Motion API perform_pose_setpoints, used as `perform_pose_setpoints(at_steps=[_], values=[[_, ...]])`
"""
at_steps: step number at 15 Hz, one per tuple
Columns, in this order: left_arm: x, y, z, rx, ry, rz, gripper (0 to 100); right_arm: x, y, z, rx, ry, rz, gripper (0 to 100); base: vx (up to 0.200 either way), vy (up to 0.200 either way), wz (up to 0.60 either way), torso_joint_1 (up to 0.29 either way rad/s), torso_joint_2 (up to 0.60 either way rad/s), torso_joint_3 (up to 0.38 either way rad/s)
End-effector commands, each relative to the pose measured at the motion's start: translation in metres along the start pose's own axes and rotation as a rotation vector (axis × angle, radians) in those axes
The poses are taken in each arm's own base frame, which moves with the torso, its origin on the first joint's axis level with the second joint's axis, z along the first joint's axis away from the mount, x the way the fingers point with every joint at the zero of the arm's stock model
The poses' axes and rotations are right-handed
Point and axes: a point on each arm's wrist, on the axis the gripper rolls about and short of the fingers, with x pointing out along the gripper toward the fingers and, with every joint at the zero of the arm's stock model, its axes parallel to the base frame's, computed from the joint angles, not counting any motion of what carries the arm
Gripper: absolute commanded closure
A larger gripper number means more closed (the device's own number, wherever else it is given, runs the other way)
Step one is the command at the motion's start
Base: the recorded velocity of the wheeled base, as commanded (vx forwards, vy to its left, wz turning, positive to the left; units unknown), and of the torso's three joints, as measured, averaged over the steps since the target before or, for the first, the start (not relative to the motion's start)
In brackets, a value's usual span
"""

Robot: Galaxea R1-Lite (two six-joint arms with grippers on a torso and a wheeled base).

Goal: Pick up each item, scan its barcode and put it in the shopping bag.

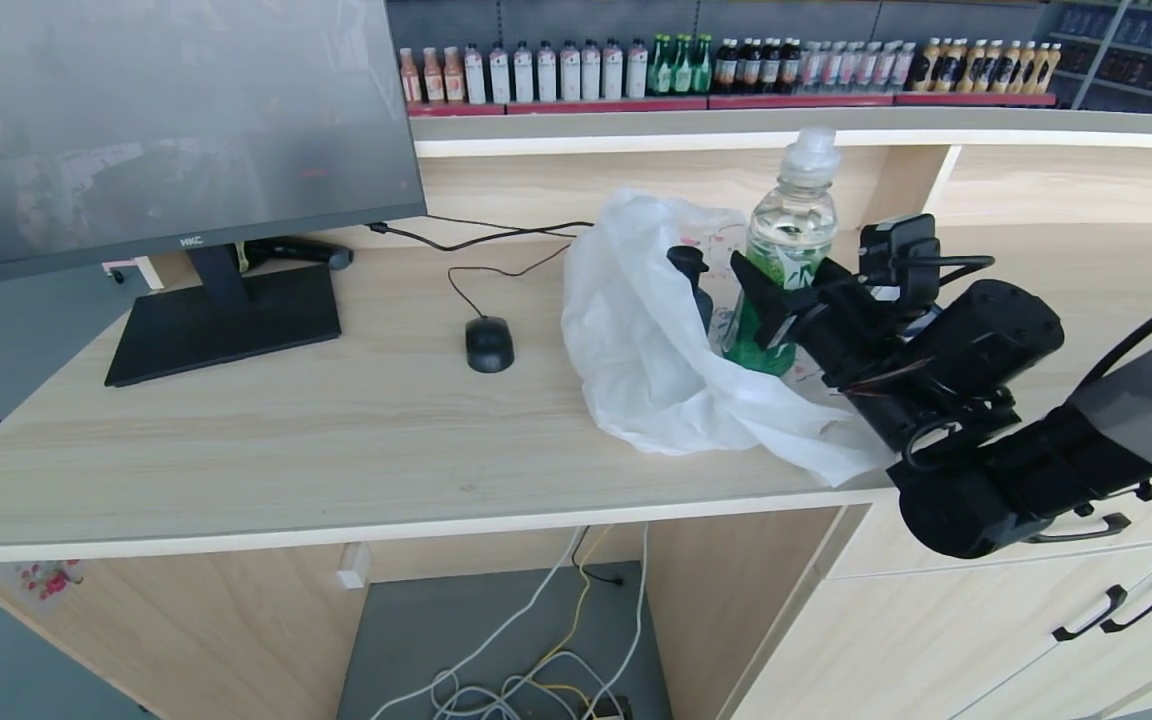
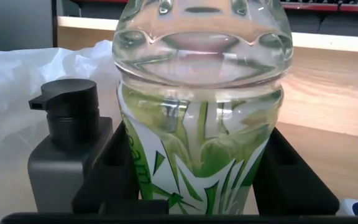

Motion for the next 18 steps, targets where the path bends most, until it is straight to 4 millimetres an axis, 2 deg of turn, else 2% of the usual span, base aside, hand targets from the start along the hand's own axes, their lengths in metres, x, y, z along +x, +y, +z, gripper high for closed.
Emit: perform_pose_setpoints(at_steps=[1,10,15,18], values=[[0.0,0.0,0.0,0.0,0.0,0.0,0,0.0,0.001,-0.01,0.002,0.022,0.002,100,0.0,0.0,0.0,0.0,0.0,0.0],[0.0,0.0,0.0,-0.002,0.0,0.0,0,-0.001,0.0,-0.022,0.005,0.05,-0.001,100,0.0,0.0,0.0,0.0,0.0,0.0],[0.0,0.0,0.0,0.0,0.0,0.0,0,-0.005,-0.012,-0.024,-0.008,0.063,-0.026,100,0.0,0.0,0.0,0.0,0.0,0.0],[0.0,0.0,0.0,0.0,0.0,0.0,0,-0.009,-0.012,-0.027,-0.004,0.081,-0.004,100,0.0,0.0,0.0,0.0,0.0,0.0]])
